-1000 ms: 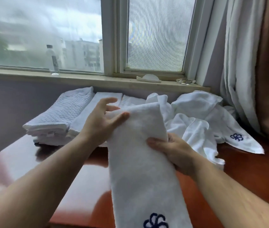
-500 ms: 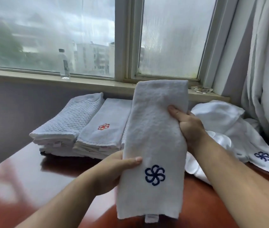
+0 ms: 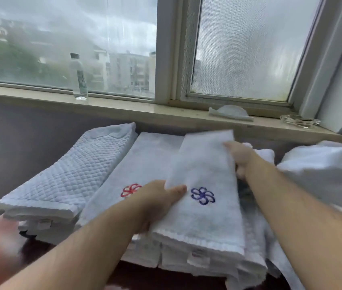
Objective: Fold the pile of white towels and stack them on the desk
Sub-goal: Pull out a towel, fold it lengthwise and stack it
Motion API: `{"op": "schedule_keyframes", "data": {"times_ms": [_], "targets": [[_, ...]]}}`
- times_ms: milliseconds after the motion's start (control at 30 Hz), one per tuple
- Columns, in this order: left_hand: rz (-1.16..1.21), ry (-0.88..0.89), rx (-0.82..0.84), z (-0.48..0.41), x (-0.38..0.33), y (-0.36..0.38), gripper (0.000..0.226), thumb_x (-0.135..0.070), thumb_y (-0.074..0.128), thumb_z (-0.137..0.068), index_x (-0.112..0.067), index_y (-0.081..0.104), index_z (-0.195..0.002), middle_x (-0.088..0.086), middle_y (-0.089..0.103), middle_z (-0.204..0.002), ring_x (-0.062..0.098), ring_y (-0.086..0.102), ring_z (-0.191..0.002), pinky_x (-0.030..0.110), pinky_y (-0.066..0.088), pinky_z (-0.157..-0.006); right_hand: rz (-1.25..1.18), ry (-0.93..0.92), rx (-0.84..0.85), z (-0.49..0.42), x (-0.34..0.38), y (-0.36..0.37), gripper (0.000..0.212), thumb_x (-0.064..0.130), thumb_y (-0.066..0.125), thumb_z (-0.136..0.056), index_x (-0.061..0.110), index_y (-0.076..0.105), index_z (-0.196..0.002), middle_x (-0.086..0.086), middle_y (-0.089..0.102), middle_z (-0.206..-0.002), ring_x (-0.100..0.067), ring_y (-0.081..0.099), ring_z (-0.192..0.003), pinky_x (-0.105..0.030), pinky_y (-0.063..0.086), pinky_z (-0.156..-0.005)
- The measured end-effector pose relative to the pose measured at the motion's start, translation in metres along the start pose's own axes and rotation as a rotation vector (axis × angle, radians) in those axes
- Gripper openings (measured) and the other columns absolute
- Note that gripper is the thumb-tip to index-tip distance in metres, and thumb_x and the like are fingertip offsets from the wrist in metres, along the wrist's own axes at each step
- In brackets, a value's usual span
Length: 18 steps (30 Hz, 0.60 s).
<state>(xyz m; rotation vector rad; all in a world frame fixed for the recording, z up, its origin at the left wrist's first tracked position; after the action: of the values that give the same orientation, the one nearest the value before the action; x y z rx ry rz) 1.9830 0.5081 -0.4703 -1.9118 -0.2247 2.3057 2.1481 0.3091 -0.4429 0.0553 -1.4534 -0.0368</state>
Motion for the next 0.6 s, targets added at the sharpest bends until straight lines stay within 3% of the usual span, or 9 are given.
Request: {"op": "schedule_keyframes", "data": {"times_ms": [33, 100, 133, 167, 233, 333, 500, 600], "targets": [[-0.144, 0.01, -0.056, -0.006, 0.005, 0.0, 0.035, -0.045, 0.062, -0.097, -0.014, 0.072, -0.111, 0.001, 0.077, -0.096, 0.021, 0.075, -0.086, 0.039, 0.062, -0.079, 0.021, 0.002, -0.095, -0.008, -0.014, -0.004, 0.034, 0.022, 0.074, -0.09, -0.004, 0.057, -0.105, -0.013, 0.074, -0.083, -0.027, 0.073, -0.07, -0.04, 0.063, -0.059], [-0.322, 0.058, -0.131, -0.012, 0.008, 0.001, 0.037, -0.054, 0.06, -0.095, -0.023, 0.073, -0.11, -0.009, 0.074, -0.098, 0.011, 0.07, -0.088, 0.03, 0.059, -0.081, 0.275, -0.103, -0.317, -0.019, -0.024, -0.016, 0.047, 0.042, 0.078, -0.085, 0.014, 0.048, -0.108, 0.006, 0.057, -0.092, -0.013, 0.058, -0.071, -0.022, 0.05, -0.048], [-0.342, 0.064, -0.139, -0.013, 0.007, 0.001, 0.039, -0.056, 0.058, -0.094, -0.025, 0.073, -0.112, -0.011, 0.073, -0.099, 0.009, 0.069, -0.088, 0.027, 0.057, -0.082, 0.453, -0.147, -0.381, -0.024, -0.023, -0.019, 0.051, 0.052, 0.076, -0.082, 0.021, 0.045, -0.108, 0.011, 0.044, -0.094, -0.011, 0.047, -0.072, -0.023, 0.043, -0.05], [-0.341, 0.063, -0.137, -0.012, 0.006, 0.002, 0.041, -0.058, 0.057, -0.094, -0.025, 0.072, -0.114, -0.01, 0.073, -0.101, 0.009, 0.069, -0.09, 0.028, 0.057, -0.084, 0.535, -0.149, -0.406, -0.03, -0.023, -0.02, 0.056, 0.059, 0.074, -0.078, 0.023, 0.045, -0.11, 0.01, 0.04, -0.095, -0.011, 0.043, -0.073, -0.026, 0.042, -0.057], [-0.325, 0.063, -0.135, -0.009, 0.003, 0.005, 0.045, -0.06, 0.055, -0.095, -0.024, 0.072, -0.116, -0.008, 0.074, -0.105, 0.014, 0.07, -0.096, 0.033, 0.055, -0.092, 0.467, -0.105, -0.383, -0.042, -0.024, -0.019, 0.077, 0.063, 0.074, -0.07, 0.019, 0.046, -0.126, 0.005, 0.046, -0.098, -0.019, 0.051, -0.079, -0.033, 0.049, -0.077], [-0.29, 0.06, -0.119, -0.005, 0.001, 0.013, 0.047, -0.06, 0.054, -0.095, -0.023, 0.07, -0.12, -0.007, 0.074, -0.107, 0.015, 0.07, -0.098, 0.033, 0.054, -0.093, 0.438, -0.021, -0.32, -0.054, -0.024, -0.018, 0.096, 0.063, 0.073, -0.071, 0.014, 0.037, -0.146, -0.003, 0.054, -0.123, -0.03, 0.058, -0.099, -0.039, 0.051, -0.092], [-0.361, 0.004, -0.126, -0.006, 0.0, 0.016, 0.054, -0.061, 0.053, -0.094, -0.022, 0.062, -0.13, -0.001, 0.069, -0.121, 0.021, 0.065, -0.109, 0.037, 0.049, -0.1, 0.408, 0.007, -0.25, -0.059, -0.027, -0.017, 0.086, 0.055, 0.066, -0.082, 0.004, 0.042, -0.147, -0.012, 0.055, -0.14, -0.034, 0.059, -0.115, -0.042, 0.049, -0.102], [-0.552, 0.006, -0.19, -0.002, -0.005, 0.017, 0.061, -0.061, 0.05, -0.094, -0.019, 0.044, -0.137, 0.003, 0.061, -0.127, 0.024, 0.059, -0.113, 0.037, 0.046, -0.093, 0.566, -0.017, -0.288, -0.053, -0.024, -0.013, 0.072, 0.052, 0.059, -0.089, 0.005, 0.049, -0.141, -0.01, 0.058, -0.131, -0.028, 0.056, -0.103, -0.035, 0.043, -0.088]]}}
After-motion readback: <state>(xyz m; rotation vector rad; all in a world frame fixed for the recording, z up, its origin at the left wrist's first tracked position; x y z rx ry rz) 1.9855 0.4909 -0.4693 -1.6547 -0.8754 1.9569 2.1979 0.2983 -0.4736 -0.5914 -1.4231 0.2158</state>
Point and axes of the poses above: each hand's wrist, its own z-axis away from the middle knuckle, its own y-axis out of the palm, x = y × z, the point moved 4 cm from there along -z, towards the middle knuckle
